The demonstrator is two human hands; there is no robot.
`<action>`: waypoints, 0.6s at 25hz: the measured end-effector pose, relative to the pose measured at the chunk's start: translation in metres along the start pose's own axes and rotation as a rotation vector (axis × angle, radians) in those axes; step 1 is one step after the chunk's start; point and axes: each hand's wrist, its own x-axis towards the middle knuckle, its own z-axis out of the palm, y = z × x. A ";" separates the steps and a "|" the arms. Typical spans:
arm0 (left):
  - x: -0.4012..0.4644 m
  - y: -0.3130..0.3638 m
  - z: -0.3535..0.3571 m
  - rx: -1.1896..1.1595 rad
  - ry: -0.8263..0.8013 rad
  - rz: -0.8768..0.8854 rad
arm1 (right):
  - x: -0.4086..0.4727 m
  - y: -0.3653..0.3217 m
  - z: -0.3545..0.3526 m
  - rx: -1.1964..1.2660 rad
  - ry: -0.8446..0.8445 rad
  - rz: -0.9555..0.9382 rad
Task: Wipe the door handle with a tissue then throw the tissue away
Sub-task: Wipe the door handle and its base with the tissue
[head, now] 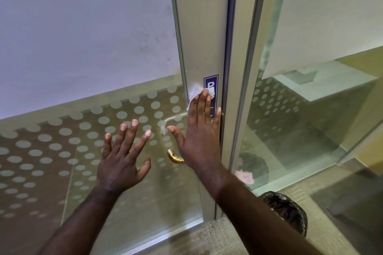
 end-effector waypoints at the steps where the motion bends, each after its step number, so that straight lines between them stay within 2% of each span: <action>1: 0.000 0.000 0.001 0.004 0.010 0.003 | -0.003 -0.002 0.002 0.007 -0.020 0.011; 6: 0.000 0.000 0.003 0.010 0.026 0.012 | -0.019 -0.017 0.008 0.121 -0.107 0.125; 15: 0.000 -0.002 0.003 0.001 0.041 0.021 | -0.007 -0.064 0.004 0.653 -0.048 0.525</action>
